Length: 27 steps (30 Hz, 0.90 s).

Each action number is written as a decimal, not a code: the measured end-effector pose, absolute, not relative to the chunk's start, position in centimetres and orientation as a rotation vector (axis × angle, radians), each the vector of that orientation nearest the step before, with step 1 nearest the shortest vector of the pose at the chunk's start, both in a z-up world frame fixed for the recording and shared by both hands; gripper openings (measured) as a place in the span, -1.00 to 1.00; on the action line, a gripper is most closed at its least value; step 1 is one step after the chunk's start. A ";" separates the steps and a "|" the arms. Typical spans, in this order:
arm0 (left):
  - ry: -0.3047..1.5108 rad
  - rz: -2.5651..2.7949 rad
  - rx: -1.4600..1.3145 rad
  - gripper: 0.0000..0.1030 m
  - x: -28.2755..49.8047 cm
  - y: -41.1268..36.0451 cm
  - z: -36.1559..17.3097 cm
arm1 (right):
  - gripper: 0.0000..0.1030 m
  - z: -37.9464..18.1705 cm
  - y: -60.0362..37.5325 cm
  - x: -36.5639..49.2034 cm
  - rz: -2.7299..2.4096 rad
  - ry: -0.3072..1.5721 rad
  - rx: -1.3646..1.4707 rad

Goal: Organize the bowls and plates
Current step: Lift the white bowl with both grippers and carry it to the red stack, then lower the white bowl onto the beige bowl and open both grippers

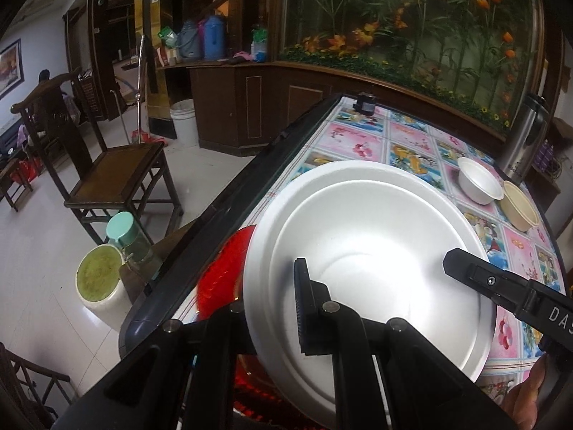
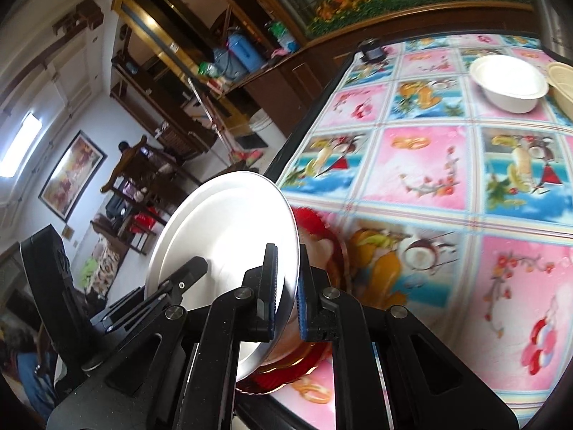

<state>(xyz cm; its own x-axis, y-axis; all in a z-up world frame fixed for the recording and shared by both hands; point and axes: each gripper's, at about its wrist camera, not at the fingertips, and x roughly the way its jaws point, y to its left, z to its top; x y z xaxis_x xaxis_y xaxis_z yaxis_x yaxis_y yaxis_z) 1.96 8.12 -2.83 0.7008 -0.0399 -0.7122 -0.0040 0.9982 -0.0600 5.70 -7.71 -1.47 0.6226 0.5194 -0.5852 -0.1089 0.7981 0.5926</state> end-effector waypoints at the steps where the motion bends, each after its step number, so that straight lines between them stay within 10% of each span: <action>1: 0.798 -0.016 -0.059 -0.83 1.8 8.3 -3.0 | -0.83 -1.6 -7.4 5.7 0.387 0.831 0.543; 27: 0.835 -0.012 -0.047 -0.83 1.7 8.9 -4.7 | -0.83 -3.5 -6.8 6.0 0.390 0.874 0.557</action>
